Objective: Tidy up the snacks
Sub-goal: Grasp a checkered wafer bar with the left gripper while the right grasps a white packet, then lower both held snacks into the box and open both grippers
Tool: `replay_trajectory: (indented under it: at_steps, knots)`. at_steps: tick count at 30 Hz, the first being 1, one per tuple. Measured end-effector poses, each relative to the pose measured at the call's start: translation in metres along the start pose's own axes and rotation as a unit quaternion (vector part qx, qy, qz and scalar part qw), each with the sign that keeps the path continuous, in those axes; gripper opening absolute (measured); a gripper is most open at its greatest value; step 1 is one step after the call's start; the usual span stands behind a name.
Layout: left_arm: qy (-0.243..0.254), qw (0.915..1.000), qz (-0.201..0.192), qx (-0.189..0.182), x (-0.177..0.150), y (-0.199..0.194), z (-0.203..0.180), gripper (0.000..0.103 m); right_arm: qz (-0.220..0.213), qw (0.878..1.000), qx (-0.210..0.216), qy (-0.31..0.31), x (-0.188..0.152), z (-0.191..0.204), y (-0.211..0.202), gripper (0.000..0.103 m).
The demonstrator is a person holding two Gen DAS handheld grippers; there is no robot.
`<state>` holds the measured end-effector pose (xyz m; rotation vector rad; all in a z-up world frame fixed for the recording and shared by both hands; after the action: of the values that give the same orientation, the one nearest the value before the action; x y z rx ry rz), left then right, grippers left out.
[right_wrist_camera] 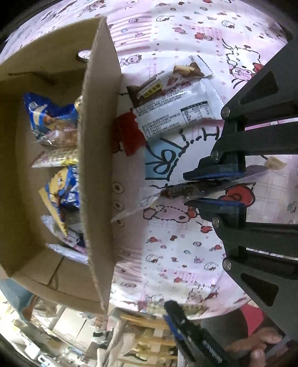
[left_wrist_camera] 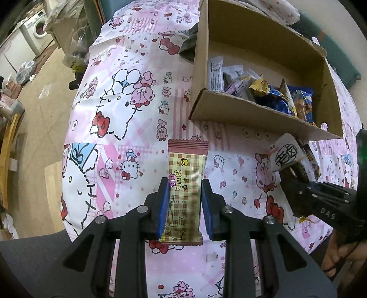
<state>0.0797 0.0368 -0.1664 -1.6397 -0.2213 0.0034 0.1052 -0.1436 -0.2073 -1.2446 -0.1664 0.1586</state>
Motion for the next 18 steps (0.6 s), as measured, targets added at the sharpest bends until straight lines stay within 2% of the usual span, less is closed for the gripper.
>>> replay_trajectory:
  at_steps: [3, 5, 10, 14, 18]
  knots:
    - [-0.01, 0.9999, 0.002, -0.01, -0.001, -0.004, 0.004, 0.023, -0.008, 0.999, 0.042, 0.004, -0.004, 0.007, -0.017, 0.013]
    - [-0.026, 0.999, -0.002, -0.036, -0.004, -0.013, 0.006, 0.023, -0.024, 0.996, 0.086, 0.004, -0.013, 0.016, -0.039, 0.013]
    - [-0.029, 0.9959, -0.049, -0.071, 0.0, -0.051, -0.001, 0.023, -0.062, 0.986, 0.153, 0.006, -0.029, 0.026, -0.083, 0.013]
    - [-0.023, 0.9921, -0.094, -0.079, 0.019, -0.083, -0.01, 0.023, -0.103, 0.981, 0.166, 0.008, -0.02, 0.02, -0.117, 0.013]
    - [-0.017, 0.9898, -0.115, -0.083, 0.041, -0.102, -0.015, 0.023, -0.157, 0.972, 0.172, 0.011, -0.004, 0.01, -0.152, 0.013]
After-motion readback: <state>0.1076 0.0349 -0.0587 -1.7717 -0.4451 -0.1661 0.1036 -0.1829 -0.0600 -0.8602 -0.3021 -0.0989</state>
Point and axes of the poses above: each gripper's, at about its wrist camera, not at the fingertips, and y roughly the way its jaws point, z to its left, x to its top, the point moved 7 cm from there along y, roughly the way its jaws point, and after that the axes turned 10 degrees about z, right-handed, at the moved point
